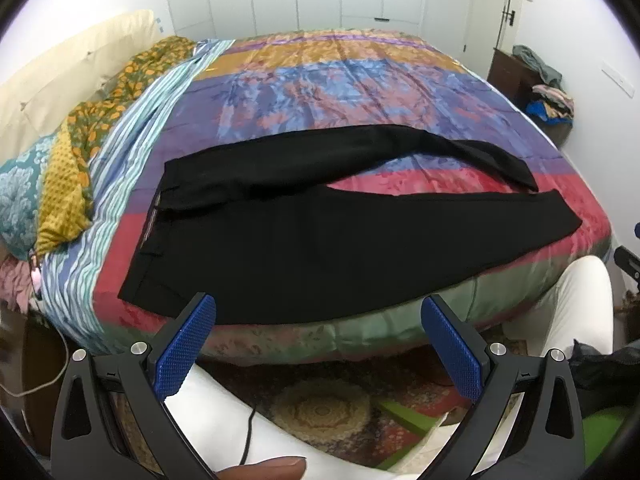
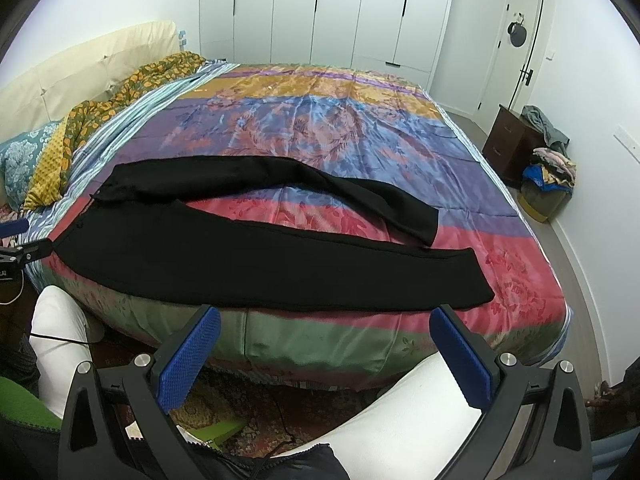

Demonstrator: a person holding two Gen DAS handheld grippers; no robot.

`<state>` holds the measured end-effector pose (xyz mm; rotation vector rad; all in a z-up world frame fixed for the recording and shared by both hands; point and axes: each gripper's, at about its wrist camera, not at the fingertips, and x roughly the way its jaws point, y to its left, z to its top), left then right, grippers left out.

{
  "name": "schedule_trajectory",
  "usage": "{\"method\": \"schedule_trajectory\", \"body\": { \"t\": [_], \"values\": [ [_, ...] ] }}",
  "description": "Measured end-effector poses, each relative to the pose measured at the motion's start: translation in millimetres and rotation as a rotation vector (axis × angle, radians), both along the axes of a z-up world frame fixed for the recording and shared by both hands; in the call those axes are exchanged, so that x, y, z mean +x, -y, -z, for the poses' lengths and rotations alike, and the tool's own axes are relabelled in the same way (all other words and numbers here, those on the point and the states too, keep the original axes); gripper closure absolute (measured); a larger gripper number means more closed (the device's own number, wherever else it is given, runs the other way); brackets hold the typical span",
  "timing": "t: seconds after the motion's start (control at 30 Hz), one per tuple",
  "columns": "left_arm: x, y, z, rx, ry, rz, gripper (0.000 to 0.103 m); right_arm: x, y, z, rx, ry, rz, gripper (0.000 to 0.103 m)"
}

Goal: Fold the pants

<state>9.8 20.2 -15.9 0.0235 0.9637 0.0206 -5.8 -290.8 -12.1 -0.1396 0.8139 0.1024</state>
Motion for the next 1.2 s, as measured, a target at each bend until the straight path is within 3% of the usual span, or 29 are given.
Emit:
{"method": "schedule_trajectory", "body": {
  "t": [1.0, 1.2],
  "values": [
    [-1.1, 3.1, 5.1, 0.076, -0.012, 0.003, 0.001, 5.8, 6.7, -4.7, 0.115, 0.015, 0.011, 0.0],
    [-1.7, 4.0, 5.9, 0.077, -0.013, 0.002, 0.001, 9.1, 5.5, -2.8, 0.105, -0.022, 0.012, 0.0]
  ]
}}
